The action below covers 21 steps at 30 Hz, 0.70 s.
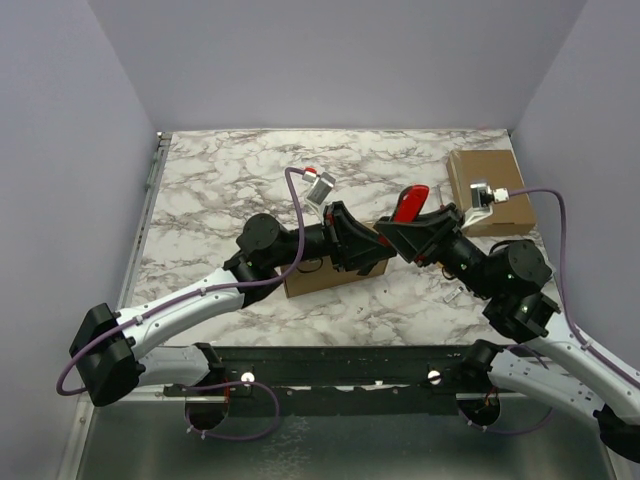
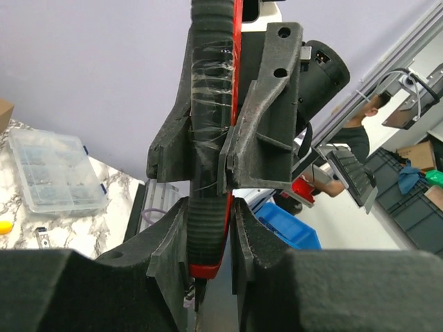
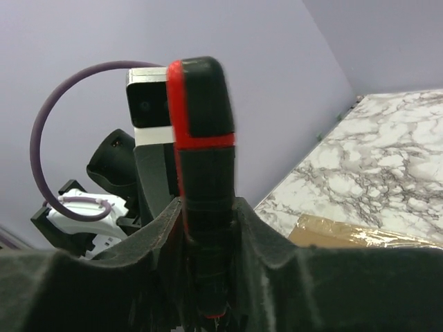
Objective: Unpack the express box
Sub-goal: Adjust the knife.
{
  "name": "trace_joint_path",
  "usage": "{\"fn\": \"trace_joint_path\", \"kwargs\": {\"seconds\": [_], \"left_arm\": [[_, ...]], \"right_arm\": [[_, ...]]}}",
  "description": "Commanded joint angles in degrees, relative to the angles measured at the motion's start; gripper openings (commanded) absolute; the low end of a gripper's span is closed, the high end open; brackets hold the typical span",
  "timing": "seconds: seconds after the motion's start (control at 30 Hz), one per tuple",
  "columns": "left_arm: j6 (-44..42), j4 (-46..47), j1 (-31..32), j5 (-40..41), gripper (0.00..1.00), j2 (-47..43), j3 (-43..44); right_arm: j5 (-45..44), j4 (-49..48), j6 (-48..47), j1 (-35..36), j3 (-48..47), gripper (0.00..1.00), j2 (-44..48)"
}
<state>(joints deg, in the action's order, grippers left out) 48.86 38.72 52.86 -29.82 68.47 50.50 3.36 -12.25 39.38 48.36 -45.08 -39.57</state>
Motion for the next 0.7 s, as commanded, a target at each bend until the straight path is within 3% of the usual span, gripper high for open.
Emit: {"fn": "trace_joint_path", "kwargs": {"seconds": [0.0,0.03,0.1,0.23,0.47,0.67], "left_arm": [[-4.3,1.2,-0.1,-3.3,0.00,-0.9,0.8],[-6.0,-0.1,-0.2,-4.1,0.00,-1.2,0.9],[-9.8,-4.1,-0.6,-5.6,0.00,-1.7,1.9],[-14.3,-10.5,-1.3,-7.3,0.00,-2.1,4.5],[-15.1,-13.4,-2.5,-10.8,0.00,-2.6,6.4],[-14.5,-13.8,-4.4,-14.2,0.00,-3.2,6.9]], "right_arm": [[0.1,5.9,-3.5,0.1,-2.6,0.61,0.7],[-1.9,8.5,-4.4,0.1,-3.6,0.74,0.5],[-6.7,15.8,-4.6,0.1,-6.8,0.89,-0.7],[-5.0,23.7,-7.8,0.1,-13.3,1.00,-3.2],[4.5,29.4,-11.0,0.1,-17.7,0.97,-4.5],[11.5,28.6,-11.2,0.1,-18.9,0.72,-5.5]]}}
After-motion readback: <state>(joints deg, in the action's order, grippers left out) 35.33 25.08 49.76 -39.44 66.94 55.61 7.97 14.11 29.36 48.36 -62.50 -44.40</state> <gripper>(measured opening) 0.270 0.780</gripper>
